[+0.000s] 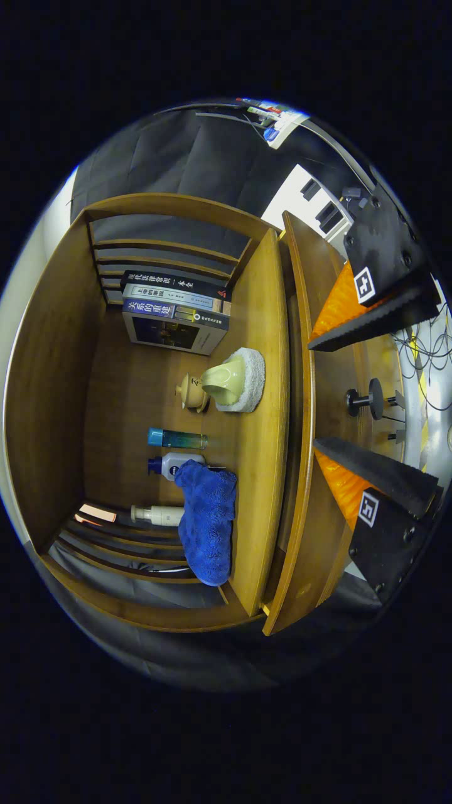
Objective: Pull open the drawer, take out the items inside it, and place them on the countertop above the cabinet.
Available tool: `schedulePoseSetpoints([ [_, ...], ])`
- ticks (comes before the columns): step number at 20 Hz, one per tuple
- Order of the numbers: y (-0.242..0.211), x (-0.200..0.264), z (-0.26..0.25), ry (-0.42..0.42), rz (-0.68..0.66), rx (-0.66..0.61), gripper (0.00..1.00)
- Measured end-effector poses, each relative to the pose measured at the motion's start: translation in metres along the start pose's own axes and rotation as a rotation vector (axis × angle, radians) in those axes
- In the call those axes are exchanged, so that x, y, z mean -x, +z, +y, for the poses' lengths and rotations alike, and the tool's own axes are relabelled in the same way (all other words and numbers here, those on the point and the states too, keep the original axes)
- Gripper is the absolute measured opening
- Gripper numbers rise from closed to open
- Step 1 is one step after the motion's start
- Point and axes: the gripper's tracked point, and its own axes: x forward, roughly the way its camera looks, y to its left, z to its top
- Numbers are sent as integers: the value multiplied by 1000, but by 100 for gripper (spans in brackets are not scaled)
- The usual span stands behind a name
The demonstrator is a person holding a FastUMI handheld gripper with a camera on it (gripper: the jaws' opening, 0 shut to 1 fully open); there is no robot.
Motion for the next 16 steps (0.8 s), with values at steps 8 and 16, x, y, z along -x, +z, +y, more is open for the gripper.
schedulePoseSetpoints([
  [8,9,-23,2,12,12,-7,93],
  [16,14,-20,1,9,45,-35,91],
])
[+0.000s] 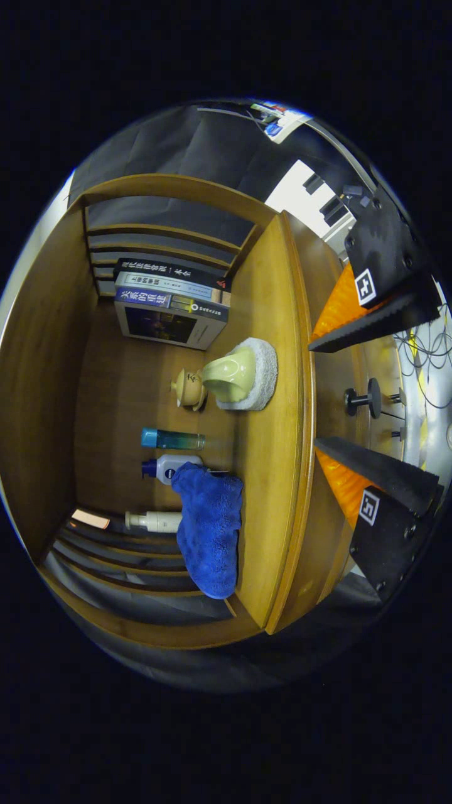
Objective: Pull open the drawer, take out the items inside it, and place them on the countertop above the cabinet.
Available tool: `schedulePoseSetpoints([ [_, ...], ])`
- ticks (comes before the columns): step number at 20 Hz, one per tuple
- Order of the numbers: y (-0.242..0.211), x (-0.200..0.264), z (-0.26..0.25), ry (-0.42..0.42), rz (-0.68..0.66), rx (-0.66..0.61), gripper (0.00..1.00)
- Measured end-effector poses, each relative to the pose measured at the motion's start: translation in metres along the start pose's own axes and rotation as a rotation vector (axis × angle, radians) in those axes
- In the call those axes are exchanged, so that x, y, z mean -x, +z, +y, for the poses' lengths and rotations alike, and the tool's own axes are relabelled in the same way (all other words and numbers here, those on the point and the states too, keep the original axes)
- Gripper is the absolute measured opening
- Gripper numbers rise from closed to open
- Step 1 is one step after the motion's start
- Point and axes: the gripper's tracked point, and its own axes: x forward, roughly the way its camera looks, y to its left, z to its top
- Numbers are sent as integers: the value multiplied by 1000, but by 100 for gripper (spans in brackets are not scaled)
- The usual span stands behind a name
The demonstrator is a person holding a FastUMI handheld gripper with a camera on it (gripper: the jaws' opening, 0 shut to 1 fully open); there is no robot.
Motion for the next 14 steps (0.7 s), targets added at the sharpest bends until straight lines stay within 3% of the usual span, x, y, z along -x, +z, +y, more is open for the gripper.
schedulePoseSetpoints([
  [3,36,14,6,21,-50,-31,97],
  [14,177,123,21,85,-265,-54,97],
])
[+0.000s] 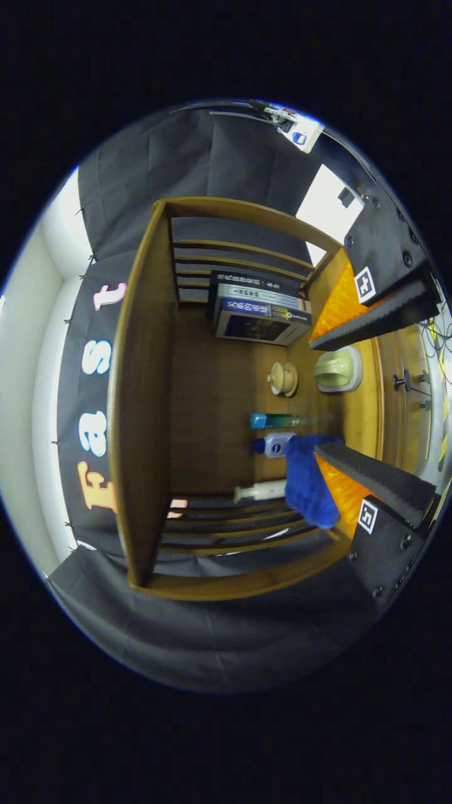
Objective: Pull open the drawer, take out the items inside it, and place them on the countertop above the cabinet.
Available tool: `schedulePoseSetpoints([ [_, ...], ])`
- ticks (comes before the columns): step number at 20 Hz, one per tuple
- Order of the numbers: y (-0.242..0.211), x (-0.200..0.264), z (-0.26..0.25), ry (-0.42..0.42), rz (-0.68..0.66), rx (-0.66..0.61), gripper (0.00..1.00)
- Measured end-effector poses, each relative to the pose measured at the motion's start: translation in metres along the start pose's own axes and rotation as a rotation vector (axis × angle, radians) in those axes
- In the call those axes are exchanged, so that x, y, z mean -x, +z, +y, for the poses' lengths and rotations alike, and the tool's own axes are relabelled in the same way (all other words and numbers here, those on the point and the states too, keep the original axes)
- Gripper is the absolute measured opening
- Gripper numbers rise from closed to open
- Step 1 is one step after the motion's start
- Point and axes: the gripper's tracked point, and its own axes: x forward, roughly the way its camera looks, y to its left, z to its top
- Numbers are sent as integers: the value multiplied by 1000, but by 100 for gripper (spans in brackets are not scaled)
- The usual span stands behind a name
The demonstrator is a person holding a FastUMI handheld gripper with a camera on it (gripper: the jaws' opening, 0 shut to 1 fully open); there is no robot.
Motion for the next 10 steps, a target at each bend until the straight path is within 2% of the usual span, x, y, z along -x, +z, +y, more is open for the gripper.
schedulePoseSetpoints([
  [4,29,22,5,10,-56,-5,97],
  [10,43,33,13,31,-86,-5,97],
])
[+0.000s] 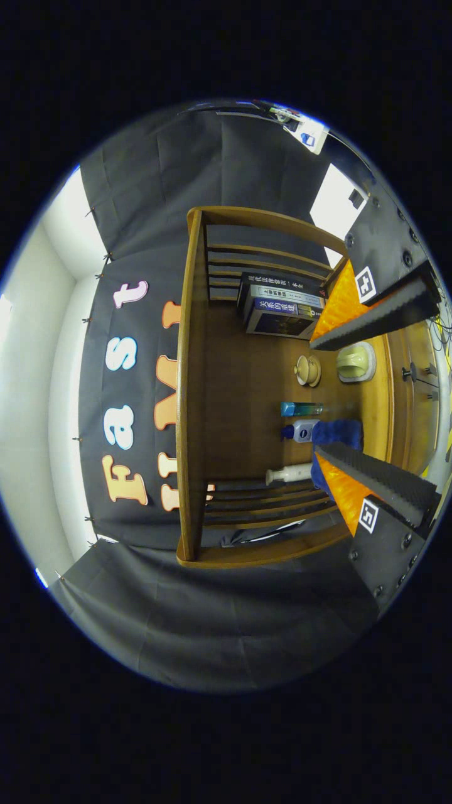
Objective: Pull open the drawer, take out the items inside it, and place them on the countertop above the cabinet.
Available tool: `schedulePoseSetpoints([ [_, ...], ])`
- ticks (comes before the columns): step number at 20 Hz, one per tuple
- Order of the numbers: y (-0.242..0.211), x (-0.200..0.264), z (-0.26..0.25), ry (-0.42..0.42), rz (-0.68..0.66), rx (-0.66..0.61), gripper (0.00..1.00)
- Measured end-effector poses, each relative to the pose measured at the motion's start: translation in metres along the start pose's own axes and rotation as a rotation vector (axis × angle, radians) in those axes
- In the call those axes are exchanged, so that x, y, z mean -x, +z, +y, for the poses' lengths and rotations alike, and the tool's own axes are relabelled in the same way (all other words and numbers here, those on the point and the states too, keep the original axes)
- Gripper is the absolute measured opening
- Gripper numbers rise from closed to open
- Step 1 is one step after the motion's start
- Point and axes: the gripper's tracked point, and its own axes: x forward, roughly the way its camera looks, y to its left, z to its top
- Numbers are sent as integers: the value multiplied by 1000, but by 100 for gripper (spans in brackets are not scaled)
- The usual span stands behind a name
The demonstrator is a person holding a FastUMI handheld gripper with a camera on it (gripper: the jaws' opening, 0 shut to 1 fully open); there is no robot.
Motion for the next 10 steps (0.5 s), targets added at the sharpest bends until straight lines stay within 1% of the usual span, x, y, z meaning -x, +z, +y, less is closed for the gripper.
schedulePoseSetpoints([
  [5,-1,3,12,12,1,1,97],
  [10,-3,5,14,15,6,-18,97],
])
